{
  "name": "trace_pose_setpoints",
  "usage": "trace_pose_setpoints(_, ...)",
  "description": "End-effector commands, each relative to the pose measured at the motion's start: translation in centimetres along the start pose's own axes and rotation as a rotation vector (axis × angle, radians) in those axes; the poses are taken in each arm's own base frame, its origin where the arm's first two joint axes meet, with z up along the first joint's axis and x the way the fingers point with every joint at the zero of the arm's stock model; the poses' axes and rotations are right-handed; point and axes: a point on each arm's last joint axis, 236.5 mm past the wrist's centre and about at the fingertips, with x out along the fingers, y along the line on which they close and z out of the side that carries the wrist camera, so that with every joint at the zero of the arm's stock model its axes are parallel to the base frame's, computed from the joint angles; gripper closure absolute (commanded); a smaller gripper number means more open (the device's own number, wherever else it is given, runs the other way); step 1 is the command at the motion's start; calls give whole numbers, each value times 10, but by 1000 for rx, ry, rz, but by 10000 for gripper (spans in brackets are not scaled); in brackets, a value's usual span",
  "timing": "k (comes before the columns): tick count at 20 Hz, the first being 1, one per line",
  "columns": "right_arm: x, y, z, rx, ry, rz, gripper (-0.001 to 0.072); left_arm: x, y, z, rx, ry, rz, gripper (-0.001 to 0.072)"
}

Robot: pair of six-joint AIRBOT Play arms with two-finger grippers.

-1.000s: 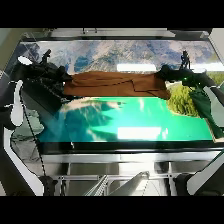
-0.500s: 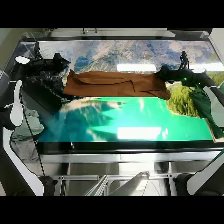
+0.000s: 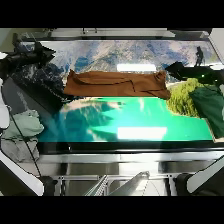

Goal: Fold the shirts.

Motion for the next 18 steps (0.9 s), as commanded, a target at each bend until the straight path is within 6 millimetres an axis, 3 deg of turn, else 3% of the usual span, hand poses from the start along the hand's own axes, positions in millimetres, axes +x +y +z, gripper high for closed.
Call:
trace_pose_setpoints(1,-22,-22,-27,-9,134,-32,64,-38,-10,-40,74,179,35,435)
trace_pose_setpoints(3,-22,-43,-47,-16,216,-124,-6,-39,1,-70,96,275,115,476)
trace_pose_setpoints(4,-19,-45,-53,-6,236,-130,-6,-37,7,-82,111,307,161,592)
trace_pose_setpoints(6,-8,-44,-61,32,257,-119,-6,-26,11,-104,141,363,204,706)
trace_pose_setpoints(11,28,-33,-72,65,263,-88,-5,9,-12,-142,187,445,167,705)
trace_pose_setpoints(16,53,-14,-65,134,209,4,10,31,-35,-171,240,511,136,705)
trace_pose_setpoints(17,56,-11,-65,127,210,12,145,34,-39,-176,250,521,131,705)
trace_pose_setpoints(18,58,-7,-67,117,215,16,337,37,-42,-180,256,530,127,705)
